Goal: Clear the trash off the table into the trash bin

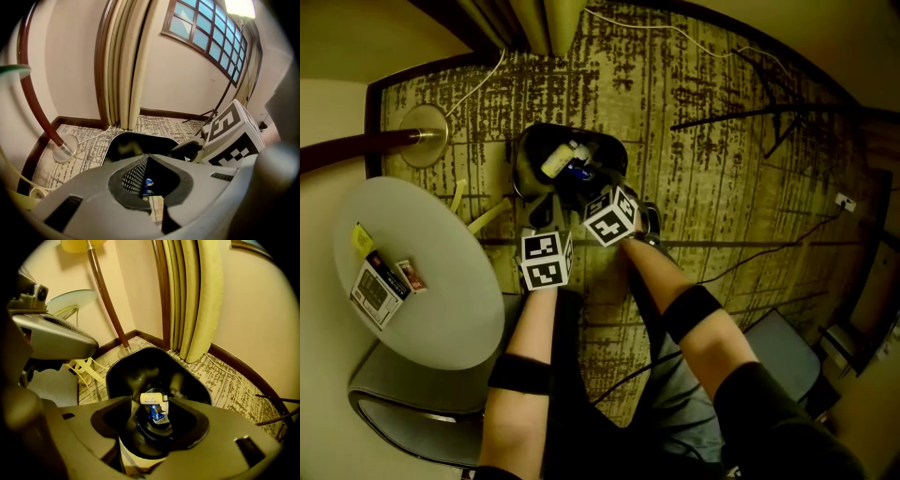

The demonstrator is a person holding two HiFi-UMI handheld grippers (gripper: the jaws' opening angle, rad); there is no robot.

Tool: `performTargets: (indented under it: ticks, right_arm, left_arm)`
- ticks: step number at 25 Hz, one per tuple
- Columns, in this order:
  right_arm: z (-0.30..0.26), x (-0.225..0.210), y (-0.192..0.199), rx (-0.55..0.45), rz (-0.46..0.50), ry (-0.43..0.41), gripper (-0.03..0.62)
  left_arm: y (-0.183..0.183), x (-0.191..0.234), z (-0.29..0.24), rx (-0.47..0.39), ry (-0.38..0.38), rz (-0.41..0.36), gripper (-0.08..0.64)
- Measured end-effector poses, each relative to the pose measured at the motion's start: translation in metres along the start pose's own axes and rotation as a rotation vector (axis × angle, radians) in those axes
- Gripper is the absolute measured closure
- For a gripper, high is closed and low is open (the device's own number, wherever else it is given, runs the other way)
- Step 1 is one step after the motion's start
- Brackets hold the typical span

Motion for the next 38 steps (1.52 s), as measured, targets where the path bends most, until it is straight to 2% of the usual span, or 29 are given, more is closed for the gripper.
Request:
performTargets:
  ticks: [4, 9, 13, 19, 23, 29, 35, 38]
  right_arm:
    - [0.048, -0.002, -0.017, -0.020, -0.001, 0.007, 0.337]
    - [0.140, 0.007, -0.054, -0.073, -0.018, 0.025, 0.473]
    - [0.222, 0.017, -0.103, -0.155, -0.018, 0.045, 0.585]
    - [0.344, 0.046, -0.164, -0.268, 0.003, 0.034, 0.592]
    - [0.396, 0.059, -0.205, -0.358, 0.061, 0.015, 0.592]
    - [0.448, 0.097, -0.231, -0.425, 0.104, -0.023, 0.592]
    - [0.461, 0.158, -0.263, -0.468, 0.231, -0.133, 0.592]
    - [0.459, 0.196, -0.271, -0.468, 0.300, -0.193, 0.592]
  left_arm:
    - [-0.020, -0.018, 0.034, -0.009, 0.000, 0.004, 0.559]
    - [-0.065, -0.043, 0.106, -0.036, -0.005, 0.023, 0.559]
    - [-0.120, -0.059, 0.172, -0.107, -0.006, 0.026, 0.559]
    - [-0.176, -0.081, 0.279, -0.197, -0.045, 0.020, 0.559]
    - [-0.208, -0.084, 0.334, -0.270, -0.076, 0.006, 0.559]
    - [-0.207, -0.073, 0.407, -0.314, -0.151, 0.012, 0.559]
    - [-0.184, -0.037, 0.476, -0.360, -0.290, 0.073, 0.559]
    - [-0.163, -0.017, 0.507, -0.375, -0.358, 0.127, 0.559]
Point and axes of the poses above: the fingertips, and each gripper's own axes: z backward along the fingers, x to its left, y out of its underside, the point moved 7 cm from there along z, backward along the fingers, and after that the axes turned 2 degrees about y, right-handed, at the moved point
